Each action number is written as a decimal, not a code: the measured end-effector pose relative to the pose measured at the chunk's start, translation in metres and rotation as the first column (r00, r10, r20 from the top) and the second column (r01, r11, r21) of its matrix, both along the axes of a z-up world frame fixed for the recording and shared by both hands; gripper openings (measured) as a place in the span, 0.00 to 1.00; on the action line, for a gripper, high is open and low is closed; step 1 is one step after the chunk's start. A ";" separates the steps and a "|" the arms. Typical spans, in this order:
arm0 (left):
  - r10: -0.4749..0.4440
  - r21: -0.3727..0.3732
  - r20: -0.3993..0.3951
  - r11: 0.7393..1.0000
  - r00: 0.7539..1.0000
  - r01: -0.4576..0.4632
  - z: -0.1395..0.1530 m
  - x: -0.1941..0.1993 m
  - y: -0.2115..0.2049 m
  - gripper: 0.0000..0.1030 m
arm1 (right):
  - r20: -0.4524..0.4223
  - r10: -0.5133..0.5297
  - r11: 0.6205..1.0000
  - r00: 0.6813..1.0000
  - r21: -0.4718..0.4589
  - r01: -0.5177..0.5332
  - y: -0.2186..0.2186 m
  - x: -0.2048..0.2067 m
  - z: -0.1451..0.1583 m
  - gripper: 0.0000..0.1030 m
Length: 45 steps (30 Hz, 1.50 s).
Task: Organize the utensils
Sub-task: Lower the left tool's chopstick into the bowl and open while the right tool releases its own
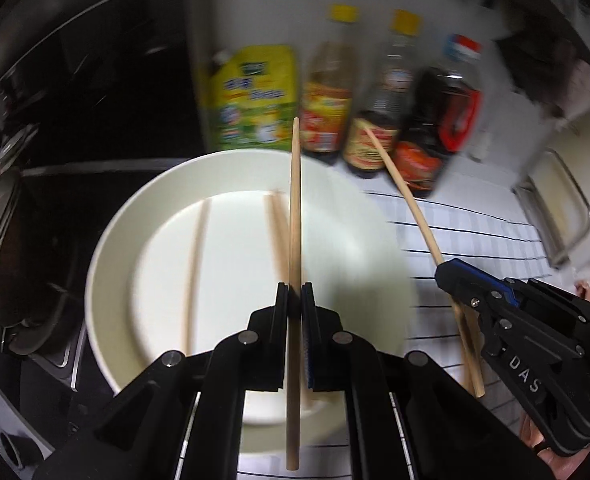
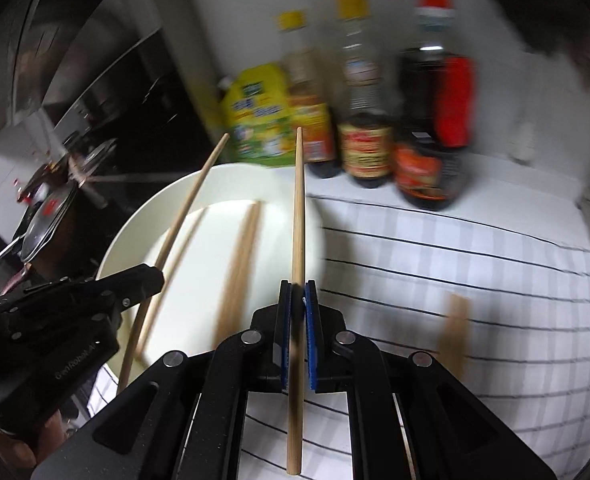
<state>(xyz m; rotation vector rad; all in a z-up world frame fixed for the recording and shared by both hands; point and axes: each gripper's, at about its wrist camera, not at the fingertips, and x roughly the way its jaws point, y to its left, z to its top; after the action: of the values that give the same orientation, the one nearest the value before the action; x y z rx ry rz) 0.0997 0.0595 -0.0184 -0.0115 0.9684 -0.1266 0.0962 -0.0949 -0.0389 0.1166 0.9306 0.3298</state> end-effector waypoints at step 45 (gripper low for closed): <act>0.069 0.000 -0.087 0.998 0.994 -0.069 -0.042 0.014 0.083 0.33 | -0.092 -0.034 0.999 0.995 -0.012 0.033 0.064 0.012 -0.026 0.16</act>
<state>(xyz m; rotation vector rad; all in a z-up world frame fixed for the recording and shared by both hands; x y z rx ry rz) 0.1140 0.1422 -0.0602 -0.0540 1.0538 -0.0643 0.1085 -0.0313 -0.0647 0.1387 1.0209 0.2902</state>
